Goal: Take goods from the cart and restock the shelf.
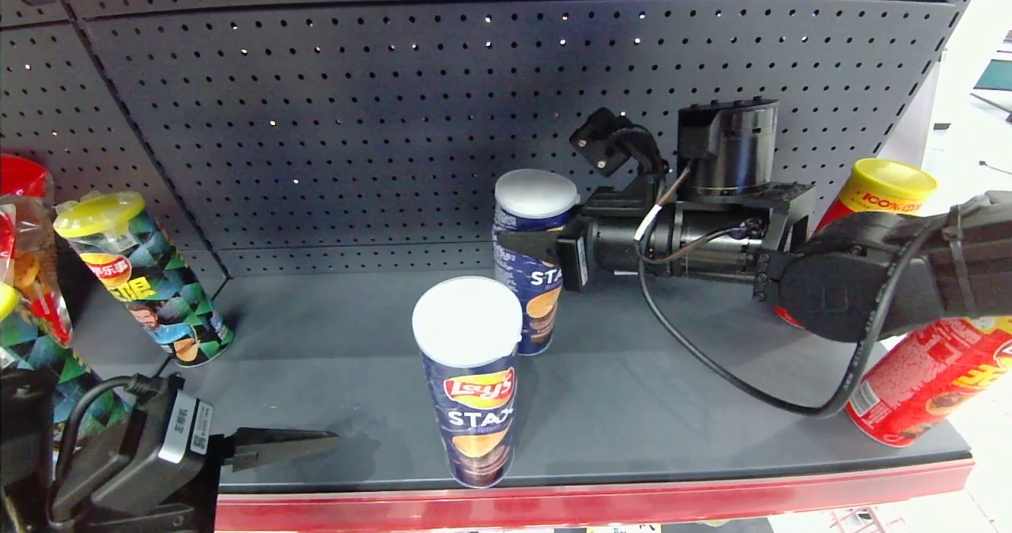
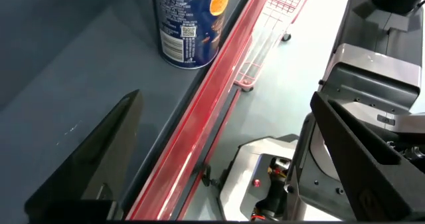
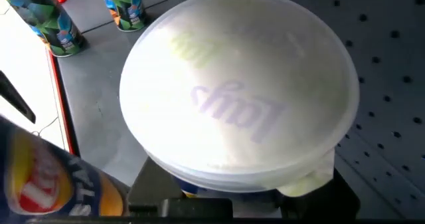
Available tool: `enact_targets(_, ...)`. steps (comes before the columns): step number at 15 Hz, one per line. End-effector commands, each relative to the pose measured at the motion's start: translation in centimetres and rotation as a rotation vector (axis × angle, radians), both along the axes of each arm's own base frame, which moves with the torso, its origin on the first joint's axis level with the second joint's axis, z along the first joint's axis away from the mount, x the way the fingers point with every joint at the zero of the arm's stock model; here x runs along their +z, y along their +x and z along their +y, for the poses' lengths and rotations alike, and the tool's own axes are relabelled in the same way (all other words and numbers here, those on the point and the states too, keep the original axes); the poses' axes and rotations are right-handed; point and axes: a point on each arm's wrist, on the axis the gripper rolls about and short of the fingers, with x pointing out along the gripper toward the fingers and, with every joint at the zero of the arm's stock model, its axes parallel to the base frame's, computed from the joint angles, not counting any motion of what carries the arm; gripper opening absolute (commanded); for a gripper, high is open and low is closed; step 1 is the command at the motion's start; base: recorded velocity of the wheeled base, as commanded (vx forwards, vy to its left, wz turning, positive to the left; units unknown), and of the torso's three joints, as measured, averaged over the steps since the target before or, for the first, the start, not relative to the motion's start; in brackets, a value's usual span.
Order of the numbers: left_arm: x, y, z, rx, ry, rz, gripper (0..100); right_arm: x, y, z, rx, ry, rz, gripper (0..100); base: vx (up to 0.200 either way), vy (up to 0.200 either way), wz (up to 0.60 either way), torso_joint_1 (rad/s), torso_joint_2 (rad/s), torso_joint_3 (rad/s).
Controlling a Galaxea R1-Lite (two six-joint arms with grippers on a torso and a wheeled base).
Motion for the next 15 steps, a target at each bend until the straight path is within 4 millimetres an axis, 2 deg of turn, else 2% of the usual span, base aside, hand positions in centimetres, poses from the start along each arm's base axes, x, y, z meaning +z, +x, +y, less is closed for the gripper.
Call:
enact_targets(1,-0.1,0.0,0.0,0.0,0.001,0.003,100,-0.1,-0.1,0.4,0.011,-0.002,0.0,0,0.0,0.0,0.0,0.0,0.0,0.0)
enact_targets(8,-0.1,0.0,0.0,0.001,0.002,0.009,100,-0.9,0.4,1.0,0.014,-0.01,0.014,0,0.0,0.0,0.0,0.0,0.0,0.0)
enact_targets(9,-0.1,0.0,0.0,0.003,0.0,0.013,100,-1.0,0.4,1.1,0.013,-0.011,0.021,100,0.0,0.0,0.0,0.0,0.0,0.0)
enact_targets(15,-0.2,0.1,0.0,0.005,0.001,0.021,100,-0.7,-0.1,0.6,0.006,-0.007,0.02,100,0.0,0.0,0.0,0.0,0.0,0.0)
